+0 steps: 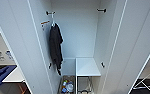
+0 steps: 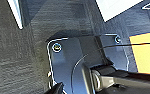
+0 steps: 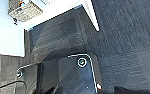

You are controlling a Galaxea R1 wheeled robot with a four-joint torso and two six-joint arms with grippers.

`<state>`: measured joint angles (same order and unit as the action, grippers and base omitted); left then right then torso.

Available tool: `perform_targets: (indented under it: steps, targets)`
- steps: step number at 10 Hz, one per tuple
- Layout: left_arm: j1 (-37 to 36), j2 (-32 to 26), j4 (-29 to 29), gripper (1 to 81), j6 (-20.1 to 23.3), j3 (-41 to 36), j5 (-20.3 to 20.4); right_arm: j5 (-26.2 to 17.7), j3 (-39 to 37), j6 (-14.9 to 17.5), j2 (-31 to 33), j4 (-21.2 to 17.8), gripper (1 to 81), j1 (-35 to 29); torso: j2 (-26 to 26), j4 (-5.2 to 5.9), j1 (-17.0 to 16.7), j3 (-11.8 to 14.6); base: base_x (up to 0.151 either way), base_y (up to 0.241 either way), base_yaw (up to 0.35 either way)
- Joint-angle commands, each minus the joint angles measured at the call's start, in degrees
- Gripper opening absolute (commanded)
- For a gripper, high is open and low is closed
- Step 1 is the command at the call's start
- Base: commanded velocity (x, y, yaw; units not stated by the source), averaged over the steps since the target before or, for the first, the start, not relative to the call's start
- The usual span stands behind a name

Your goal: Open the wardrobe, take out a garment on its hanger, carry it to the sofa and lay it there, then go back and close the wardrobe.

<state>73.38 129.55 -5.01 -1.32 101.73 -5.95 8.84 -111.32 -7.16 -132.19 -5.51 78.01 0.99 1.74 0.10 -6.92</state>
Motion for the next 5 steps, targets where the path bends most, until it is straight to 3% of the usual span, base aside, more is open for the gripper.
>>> perform_targets:
  steps: [1,3,5]
  targets:
    - [-6.87,-8.67,8.24,81.1,0.09,-2.68,0.4,-2.6,1.74,-3.82,7.08,-0.47,81.1,-6.67,0.0,0.0,0.0,0.0,0.0,0.0,0.0]
    - [-9.86,-12.88,13.78,81.1,0.09,-2.42,1.82,-2.51,1.48,-6.01,9.54,-0.38,81.1,-9.47,0.0,0.0,0.0,0.0,0.0,0.0,0.0]
    - [-14.16,-16.67,15.37,81.1,0.0,-2.76,1.21,-2.51,1.64,-6.38,12.09,-0.38,81.1,-13.33,-0.02,0.0,0.02,0.0,0.0,0.0,0.0]
